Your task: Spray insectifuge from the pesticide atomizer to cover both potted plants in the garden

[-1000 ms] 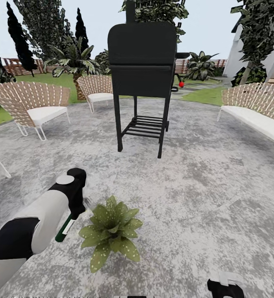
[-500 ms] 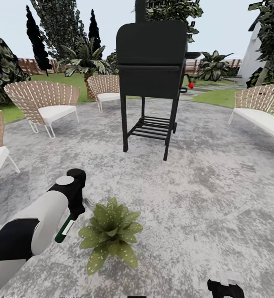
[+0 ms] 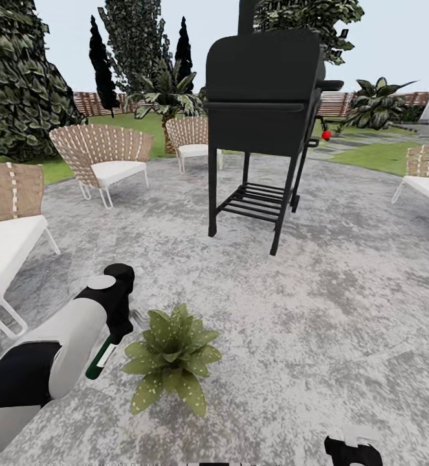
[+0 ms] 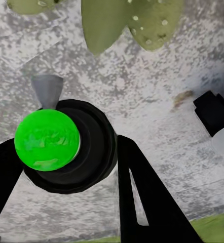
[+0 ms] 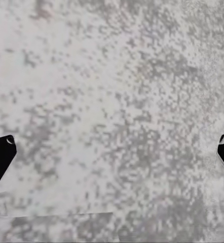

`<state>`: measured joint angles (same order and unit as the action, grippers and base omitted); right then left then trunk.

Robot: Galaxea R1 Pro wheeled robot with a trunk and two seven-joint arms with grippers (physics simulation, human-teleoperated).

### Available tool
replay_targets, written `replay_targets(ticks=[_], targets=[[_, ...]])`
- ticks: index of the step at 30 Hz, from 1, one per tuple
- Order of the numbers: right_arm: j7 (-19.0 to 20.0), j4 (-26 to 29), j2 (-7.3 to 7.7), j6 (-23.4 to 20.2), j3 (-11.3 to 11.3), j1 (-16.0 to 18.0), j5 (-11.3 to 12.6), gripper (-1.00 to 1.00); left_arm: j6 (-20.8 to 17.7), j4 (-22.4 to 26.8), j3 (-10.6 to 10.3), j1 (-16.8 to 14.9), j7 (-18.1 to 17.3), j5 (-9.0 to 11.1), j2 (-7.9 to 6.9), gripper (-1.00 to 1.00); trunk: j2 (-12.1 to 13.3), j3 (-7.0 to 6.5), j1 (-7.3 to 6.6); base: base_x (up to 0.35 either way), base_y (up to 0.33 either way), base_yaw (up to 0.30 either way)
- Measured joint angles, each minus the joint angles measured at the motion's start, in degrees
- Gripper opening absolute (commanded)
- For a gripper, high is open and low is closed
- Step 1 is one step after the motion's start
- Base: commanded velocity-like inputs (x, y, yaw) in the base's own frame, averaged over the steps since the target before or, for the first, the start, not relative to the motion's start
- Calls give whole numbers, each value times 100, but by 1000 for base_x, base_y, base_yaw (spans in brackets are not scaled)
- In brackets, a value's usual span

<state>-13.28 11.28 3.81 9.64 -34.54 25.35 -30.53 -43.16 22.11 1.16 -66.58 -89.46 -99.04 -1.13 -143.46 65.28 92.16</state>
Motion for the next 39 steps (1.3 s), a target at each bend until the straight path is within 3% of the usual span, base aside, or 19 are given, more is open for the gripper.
replay_targets(ticks=[8,13,30,33,35,37,38,39], targets=[[12,1,21,3,-1,0,-4,100,0,-16,12,5,-1,-1,-3,-100,0,0,-1,-34,-276,162],[17,1,50,2,-1,-1,-15,100,-45,-2,32,168,-1,9,-7,-100,0,0,-1,-29,-277,3],[4,9,24,9,-1,0,0,100,-57,-1,73,210,-2,48,-50,-100,0,0,2,-254,-198,0],[25,1,24,1,1,0,-4,100,-46,88,82,496,-2,113,-113,-100,0,1,2,-283,-143,0],[39,-6,20,-2,6,0,-7,100,3,352,91,906,-3,438,-137,-100,0,1,2,-288,-128,0],[44,-7,11,0,7,0,-8,100,223,527,92,1296,49,1069,-146,-100,0,1,2,-256,-78,0],[46,-4,9,1,8,0,-4,100,564,570,91,1510,497,1592,-153,-100,0,2,2,-51,-11,0],[53,-1,1,6,8,-1,0,100,1300,596,95,1889,1377,2628,-203,-100,-1,1,-1,-26,-6,0]])
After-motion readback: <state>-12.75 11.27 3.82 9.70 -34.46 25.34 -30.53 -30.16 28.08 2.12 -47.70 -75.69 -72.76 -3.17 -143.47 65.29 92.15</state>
